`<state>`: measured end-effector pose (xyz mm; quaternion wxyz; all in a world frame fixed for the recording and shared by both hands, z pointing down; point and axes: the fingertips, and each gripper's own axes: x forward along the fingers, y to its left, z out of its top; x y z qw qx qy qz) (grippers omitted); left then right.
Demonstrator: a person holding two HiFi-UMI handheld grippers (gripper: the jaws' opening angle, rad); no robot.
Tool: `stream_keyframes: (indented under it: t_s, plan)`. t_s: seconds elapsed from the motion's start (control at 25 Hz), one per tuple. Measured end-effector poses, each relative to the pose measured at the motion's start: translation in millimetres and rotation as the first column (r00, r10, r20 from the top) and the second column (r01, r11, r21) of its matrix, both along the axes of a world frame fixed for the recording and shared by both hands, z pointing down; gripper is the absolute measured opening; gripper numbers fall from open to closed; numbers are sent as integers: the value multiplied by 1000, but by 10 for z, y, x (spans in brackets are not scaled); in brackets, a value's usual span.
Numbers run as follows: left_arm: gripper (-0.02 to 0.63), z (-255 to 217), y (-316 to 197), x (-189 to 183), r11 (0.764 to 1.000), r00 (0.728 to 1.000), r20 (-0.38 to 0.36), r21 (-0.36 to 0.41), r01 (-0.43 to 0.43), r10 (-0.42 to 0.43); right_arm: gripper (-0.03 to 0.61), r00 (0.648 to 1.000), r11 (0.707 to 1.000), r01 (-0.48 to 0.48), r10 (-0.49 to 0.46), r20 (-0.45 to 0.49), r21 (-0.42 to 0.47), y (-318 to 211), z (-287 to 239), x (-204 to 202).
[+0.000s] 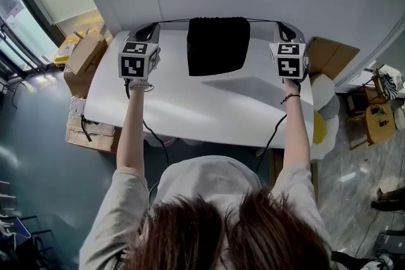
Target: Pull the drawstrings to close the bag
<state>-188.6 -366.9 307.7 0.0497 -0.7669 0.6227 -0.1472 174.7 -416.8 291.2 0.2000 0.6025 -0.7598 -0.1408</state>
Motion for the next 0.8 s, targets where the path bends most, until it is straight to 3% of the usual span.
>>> stream_keyframes:
  t_s: [0.8]
  plan:
    - [2,5,3,-85,1000,999,-38,0,2,-2,12,999,1000,-16,15,51,25,10,-43,34]
